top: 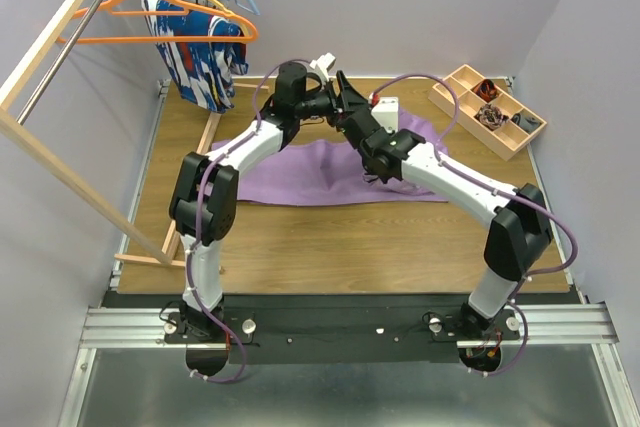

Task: Place the trousers on the hanger
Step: Fold the trousers

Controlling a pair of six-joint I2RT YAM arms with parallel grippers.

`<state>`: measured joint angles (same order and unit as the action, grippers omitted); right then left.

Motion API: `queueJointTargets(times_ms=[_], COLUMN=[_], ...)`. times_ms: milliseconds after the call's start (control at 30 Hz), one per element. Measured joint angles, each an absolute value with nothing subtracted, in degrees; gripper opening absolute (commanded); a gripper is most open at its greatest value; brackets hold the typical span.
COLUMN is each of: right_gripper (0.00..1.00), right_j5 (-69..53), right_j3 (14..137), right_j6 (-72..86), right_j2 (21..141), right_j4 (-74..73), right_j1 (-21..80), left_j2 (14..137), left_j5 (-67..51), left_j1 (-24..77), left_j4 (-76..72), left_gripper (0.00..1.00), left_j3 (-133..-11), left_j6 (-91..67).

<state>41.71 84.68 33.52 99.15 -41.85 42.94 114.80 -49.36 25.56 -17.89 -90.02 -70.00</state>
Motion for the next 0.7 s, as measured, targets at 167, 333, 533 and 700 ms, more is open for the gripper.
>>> queueJointTargets(times_ms=[167, 333, 533, 700], right_gripper=[0.01, 0.01, 0.01, 0.01], right_j5=[40.75, 40.45, 40.36, 39.79], right_j3=[84.36, 82.48, 81.43, 81.47], right_j6=[34.06, 34.02, 34.0, 33.85], right_j2=[98.21, 95.74, 95.66, 98.48], right_j4=[-47.09, -49.65, -50.74, -50.28], right_j1=[39.55, 36.45, 33.61, 33.04], left_j2=[115.77, 116.18, 120.33, 125.91], left_j5=[-49.58, -48.47, -44.56, -42.57], left_j1=[25.19, 25.21, 25.26, 25.69], left_j4=[-13.72, -7.01, 3.01, 7.14], left_gripper=[0.73, 0.73, 0.73, 0.73], left_j3=[-93.58, -94.41, -94.45, -94.39], left_j6=[-64.34, -55.99, -44.36, -39.27])
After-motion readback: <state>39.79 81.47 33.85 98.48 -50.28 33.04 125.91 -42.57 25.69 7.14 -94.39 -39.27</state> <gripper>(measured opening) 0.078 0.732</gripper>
